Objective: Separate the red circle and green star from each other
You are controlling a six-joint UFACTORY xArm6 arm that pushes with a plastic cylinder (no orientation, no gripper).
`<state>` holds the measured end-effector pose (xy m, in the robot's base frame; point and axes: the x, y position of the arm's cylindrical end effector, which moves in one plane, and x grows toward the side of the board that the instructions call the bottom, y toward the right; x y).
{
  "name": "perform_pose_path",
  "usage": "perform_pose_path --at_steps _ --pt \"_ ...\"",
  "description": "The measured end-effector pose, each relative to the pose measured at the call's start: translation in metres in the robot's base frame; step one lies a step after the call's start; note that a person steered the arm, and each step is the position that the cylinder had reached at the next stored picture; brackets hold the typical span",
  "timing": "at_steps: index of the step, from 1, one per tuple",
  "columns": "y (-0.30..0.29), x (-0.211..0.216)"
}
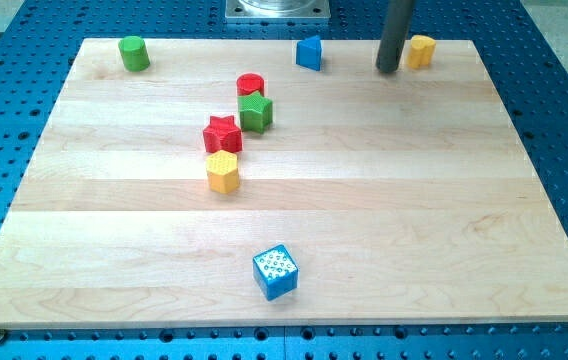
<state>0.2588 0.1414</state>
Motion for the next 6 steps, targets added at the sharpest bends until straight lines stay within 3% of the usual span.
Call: perform_pose_path --at_steps 2,3,5,6 --pt "-0.027 0.003" --pt "-0.060 0.045" --pt "-0.211 0.053" --pt "-0.197 0.085"
